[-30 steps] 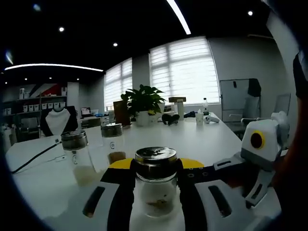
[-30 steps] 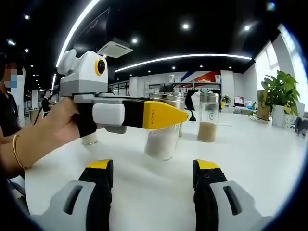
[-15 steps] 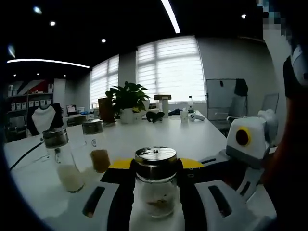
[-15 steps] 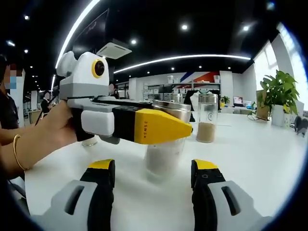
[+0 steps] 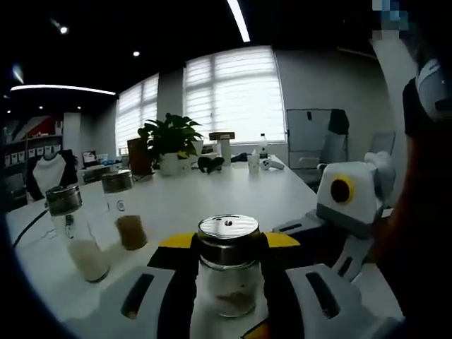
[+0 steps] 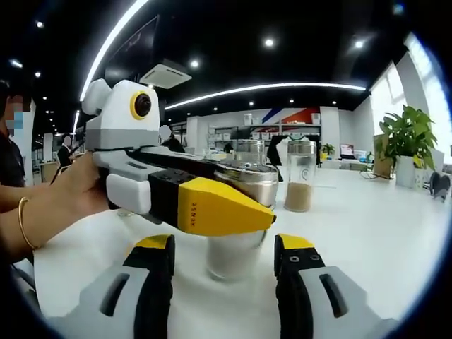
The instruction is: Rotate the seasoning bottle until the label or dispensing opening points toward the visible target arrow and the bottle remains upright within the marked orientation range
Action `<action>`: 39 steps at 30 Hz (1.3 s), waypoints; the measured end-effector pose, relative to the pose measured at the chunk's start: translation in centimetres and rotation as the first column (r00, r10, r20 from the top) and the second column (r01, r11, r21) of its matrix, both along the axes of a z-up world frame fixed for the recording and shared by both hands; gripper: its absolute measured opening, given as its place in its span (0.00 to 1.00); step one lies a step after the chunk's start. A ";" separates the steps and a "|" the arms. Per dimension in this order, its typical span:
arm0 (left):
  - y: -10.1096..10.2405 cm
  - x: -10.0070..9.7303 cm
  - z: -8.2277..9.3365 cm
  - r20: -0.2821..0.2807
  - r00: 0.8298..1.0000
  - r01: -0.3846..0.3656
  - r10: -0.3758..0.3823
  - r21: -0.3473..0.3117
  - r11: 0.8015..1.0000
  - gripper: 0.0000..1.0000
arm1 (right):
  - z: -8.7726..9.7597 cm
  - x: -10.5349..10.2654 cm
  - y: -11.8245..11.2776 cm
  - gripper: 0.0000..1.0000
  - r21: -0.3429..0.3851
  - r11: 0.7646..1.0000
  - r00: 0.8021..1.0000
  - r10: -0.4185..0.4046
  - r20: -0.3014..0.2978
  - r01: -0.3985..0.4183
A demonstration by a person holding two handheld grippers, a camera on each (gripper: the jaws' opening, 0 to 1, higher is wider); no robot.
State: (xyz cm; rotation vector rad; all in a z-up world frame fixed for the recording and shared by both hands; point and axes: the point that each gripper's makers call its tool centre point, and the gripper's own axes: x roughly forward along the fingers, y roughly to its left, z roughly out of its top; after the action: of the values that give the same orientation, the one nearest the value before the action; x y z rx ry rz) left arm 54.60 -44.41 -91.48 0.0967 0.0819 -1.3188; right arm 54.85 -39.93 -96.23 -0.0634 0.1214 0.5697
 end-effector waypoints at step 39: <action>0.8 -0.8 -0.6 -0.002 1.000 0.021 -0.021 0.073 0.997 0.36 | 0.4 0.6 -0.1 0.33 0.010 1.000 0.999 -0.024 0.036 0.023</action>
State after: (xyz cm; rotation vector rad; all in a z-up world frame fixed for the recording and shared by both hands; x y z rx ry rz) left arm 53.82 -43.57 -92.03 0.1593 0.1298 -1.3375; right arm 55.44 -40.01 -95.86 -0.0631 0.0841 0.5455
